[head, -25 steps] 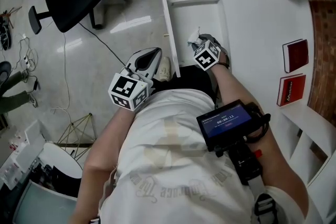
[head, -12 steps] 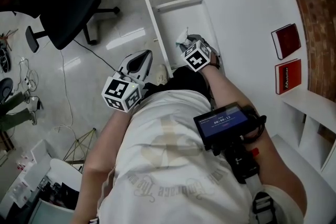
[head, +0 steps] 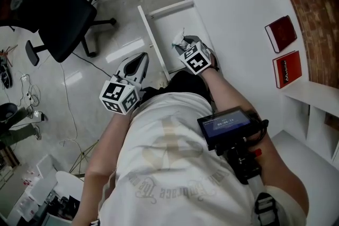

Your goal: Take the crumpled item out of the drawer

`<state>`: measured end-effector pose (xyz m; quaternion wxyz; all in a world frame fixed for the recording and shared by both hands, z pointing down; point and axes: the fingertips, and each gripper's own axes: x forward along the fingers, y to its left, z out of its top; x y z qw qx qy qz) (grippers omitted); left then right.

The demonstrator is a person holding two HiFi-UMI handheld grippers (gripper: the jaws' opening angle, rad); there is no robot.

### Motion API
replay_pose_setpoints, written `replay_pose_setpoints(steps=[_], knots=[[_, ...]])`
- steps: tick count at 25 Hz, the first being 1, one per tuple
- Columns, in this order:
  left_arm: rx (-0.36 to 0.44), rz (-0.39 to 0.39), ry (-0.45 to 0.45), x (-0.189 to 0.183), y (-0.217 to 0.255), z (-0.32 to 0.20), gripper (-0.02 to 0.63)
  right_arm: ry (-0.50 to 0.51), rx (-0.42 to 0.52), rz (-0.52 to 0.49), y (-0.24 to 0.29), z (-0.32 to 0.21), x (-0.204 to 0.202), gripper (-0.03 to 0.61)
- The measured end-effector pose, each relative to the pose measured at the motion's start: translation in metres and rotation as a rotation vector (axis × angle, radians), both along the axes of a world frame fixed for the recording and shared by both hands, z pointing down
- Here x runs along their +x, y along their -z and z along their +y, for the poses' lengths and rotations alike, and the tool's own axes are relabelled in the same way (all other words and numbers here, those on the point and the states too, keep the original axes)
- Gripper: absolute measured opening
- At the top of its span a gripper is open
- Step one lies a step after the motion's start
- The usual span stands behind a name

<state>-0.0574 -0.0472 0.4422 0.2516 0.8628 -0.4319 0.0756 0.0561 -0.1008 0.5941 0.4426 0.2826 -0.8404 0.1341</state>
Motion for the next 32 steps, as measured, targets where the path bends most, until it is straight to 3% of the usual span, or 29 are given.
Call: replay_pose_setpoints(steps=[17,32], knots=[[0.039,0.000,-0.077,0.021,0.015,-0.013,0.020,-0.148,0.053,-0.249,0.063,-0.007,0.010,0.163],[0.072,-0.003,-0.154,0.033,0.027,-0.026,0.020,-0.236,0.128,-0.397,0.124,-0.013,0.014,0.163]])
